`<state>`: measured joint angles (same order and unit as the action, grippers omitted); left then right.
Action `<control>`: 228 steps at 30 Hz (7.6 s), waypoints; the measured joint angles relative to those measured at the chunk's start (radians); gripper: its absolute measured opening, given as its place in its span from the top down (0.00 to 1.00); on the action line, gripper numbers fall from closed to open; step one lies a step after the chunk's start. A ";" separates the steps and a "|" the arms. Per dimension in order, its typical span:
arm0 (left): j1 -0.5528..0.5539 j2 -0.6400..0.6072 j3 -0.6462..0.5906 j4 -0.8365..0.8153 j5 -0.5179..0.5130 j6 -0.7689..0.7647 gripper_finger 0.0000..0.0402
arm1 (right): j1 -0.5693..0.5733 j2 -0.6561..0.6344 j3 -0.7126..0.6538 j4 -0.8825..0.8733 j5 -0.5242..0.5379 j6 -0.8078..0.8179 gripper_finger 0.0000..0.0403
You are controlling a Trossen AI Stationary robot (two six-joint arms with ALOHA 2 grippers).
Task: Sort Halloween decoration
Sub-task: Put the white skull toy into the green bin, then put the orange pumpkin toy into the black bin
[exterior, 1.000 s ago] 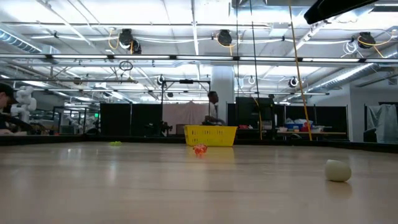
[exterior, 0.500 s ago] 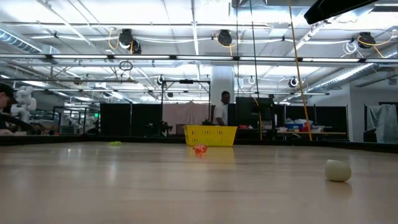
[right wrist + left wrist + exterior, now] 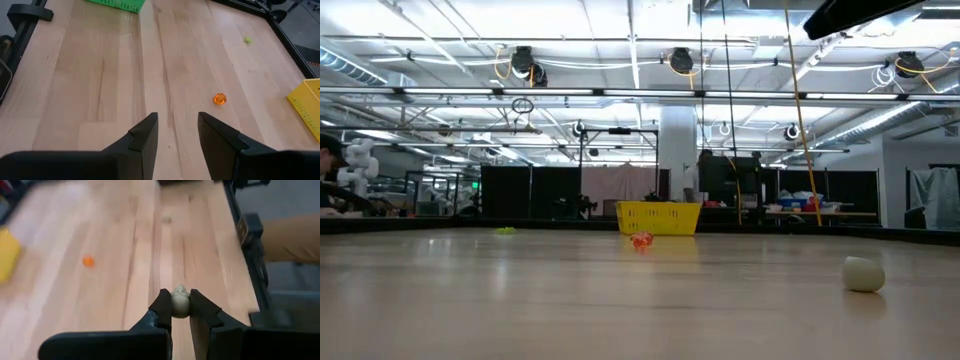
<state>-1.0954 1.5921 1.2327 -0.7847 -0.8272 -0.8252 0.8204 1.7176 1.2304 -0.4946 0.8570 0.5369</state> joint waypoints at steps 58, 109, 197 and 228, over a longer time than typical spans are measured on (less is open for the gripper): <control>0.001 0.162 0.001 -0.264 0.452 -0.450 0.67 | -0.703 0.261 -0.349 1.007 -0.679 -0.470 0.37; 0.002 0.159 0.117 -0.293 0.290 -0.418 0.67 | -0.558 -0.066 -0.364 0.416 -0.553 -0.281 0.88; 0.049 0.159 0.116 -0.184 0.092 -0.286 0.67 | -0.326 -0.198 -0.907 1.348 -0.446 -0.299 0.86; 0.216 0.179 0.116 0.141 -0.056 0.105 0.67 | 0.009 -0.316 -0.537 0.721 -0.119 -0.910 0.85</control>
<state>-0.8796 1.7715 1.3483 -0.6440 -0.8832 -0.7202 0.8299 1.4017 0.6930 0.2264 0.7376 -0.3734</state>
